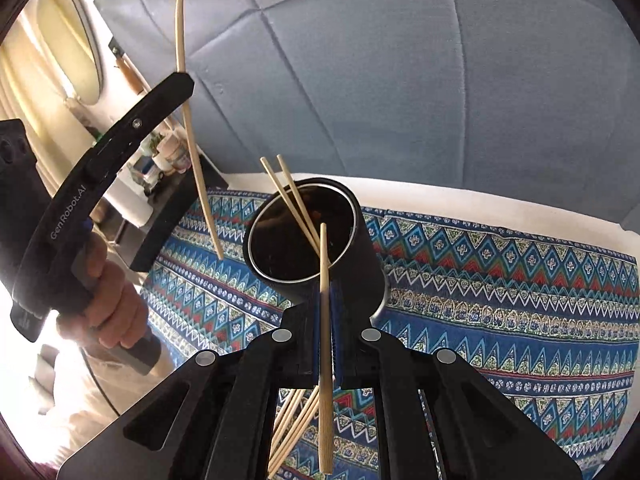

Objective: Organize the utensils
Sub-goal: 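Lift both held sticks and carry them over the black holder, then drop the sticks into the black holder and open both tools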

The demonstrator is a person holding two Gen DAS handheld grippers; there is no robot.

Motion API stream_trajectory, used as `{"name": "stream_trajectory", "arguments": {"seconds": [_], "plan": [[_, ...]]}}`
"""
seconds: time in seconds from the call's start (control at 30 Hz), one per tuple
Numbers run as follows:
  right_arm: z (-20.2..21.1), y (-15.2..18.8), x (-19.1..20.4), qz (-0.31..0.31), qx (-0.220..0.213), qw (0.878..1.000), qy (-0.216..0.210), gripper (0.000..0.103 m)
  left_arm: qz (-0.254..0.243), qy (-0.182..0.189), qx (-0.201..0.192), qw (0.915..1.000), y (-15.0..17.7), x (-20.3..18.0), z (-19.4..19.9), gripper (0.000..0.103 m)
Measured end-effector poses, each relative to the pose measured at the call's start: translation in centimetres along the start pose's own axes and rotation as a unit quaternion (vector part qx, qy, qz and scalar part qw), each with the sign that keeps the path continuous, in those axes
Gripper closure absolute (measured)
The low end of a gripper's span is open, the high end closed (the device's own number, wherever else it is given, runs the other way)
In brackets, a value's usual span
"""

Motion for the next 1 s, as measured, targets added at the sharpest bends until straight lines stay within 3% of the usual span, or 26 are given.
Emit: {"name": "stream_trajectory", "arguments": {"seconds": [0.13, 0.27, 0.47, 0.83, 0.9, 1.0], "plan": [[-1.2, -0.6, 0.0, -0.001, 0.017, 1.000, 0.011, 0.098, 0.012, 0.020, -0.011, 0.9997, 1.0, 0.5, -1.6, 0.098], [-2.0, -0.7, 0.3, 0.004, 0.027, 0.999, 0.017, 0.098, 0.023, 0.015, -0.019, 0.9994, 2.1, 1.5, -2.3, 0.098], [-3.2, -1.1, 0.2, -0.003, 0.036, 0.999, 0.017, 0.098, 0.002, 0.013, -0.055, 0.9984, 3.8, 2.0, -2.1, 0.098], [-4.0, -2.1, 0.1, -0.008, 0.033, 0.999, 0.021, 0.094, 0.005, 0.022, -0.024, 0.9994, 7.1, 2.7, -2.4, 0.098], [-4.0, -2.2, 0.1, -0.005, 0.025, 0.999, 0.029, 0.094, 0.000, 0.021, -0.023, 0.9995, 7.2, 2.8, -2.1, 0.094], [-3.8, -2.4, 0.0, -0.007, 0.020, 0.999, 0.030, 0.090, -0.004, 0.012, -0.029, 0.9995, 7.2, 3.0, -1.5, 0.077]]}}
Point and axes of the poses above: each gripper's, at about its wrist camera, not at the fingertips, and z roughly against the way its jaws point, x to its left, y to its underside, the point moved 4 cm from there along -z, roughly the way its jaws point, and after that the axes turned 8 degrees about y, right-handed, at the moved point
